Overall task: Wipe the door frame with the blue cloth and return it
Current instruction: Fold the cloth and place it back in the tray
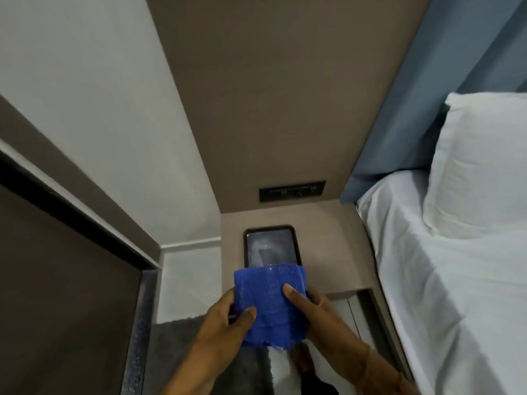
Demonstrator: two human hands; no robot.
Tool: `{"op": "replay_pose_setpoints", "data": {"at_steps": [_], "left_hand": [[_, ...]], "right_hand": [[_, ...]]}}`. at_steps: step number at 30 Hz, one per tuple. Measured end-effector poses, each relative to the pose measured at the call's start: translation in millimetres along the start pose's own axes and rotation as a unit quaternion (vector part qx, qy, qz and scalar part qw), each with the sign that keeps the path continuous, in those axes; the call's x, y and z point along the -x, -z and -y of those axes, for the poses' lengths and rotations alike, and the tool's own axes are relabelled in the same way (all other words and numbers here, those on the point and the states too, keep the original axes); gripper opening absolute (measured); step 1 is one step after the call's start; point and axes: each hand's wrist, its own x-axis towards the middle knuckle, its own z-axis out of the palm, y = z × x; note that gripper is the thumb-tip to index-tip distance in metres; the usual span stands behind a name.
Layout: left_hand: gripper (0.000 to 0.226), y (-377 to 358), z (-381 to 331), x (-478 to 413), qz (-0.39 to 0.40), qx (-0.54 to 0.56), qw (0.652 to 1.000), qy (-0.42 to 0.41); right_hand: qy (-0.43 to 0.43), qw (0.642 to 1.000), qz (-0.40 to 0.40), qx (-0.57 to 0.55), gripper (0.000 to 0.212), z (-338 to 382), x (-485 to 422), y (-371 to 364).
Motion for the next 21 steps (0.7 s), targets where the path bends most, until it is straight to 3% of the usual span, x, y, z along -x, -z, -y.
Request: {"op": "replay_pose_setpoints", "data": {"at_steps": [4,8,15,18,21], "left_hand": [[0.032,-22.8,52.4,-114.2,-0.058,-0.002,0.995,0.075],[0.031,-42.1,107.2,-217.0,-0.136,-0.101,0.982,0.086],[0.042,-73.1,164.9,-333.9,-0.171,-0.2,0.962,0.075],[0.045,-80.9,179.4,-350.0,-0.198,-0.262,0.943,0.055],[0.05,-85.6,194.5,-351.2,-0.171,-0.382,0.908,-0.004]], "right_hand": [[-0.006,0.994,-0.077,0.072,0.038,-14.7,-107.9,36.3],[0.023,0.974,-0.131,0.186,0.045,-29.3,-220.0,65.3],[0.035,0.935,-0.158,0.315,0.052,-57.4,-349.0,101.7],[0.027,0.885,-0.142,0.442,0.064,-71.4,-367.5,110.5],[0.118,0.809,-0.109,0.566,0.063,-88.9,-363.6,110.4]]}}
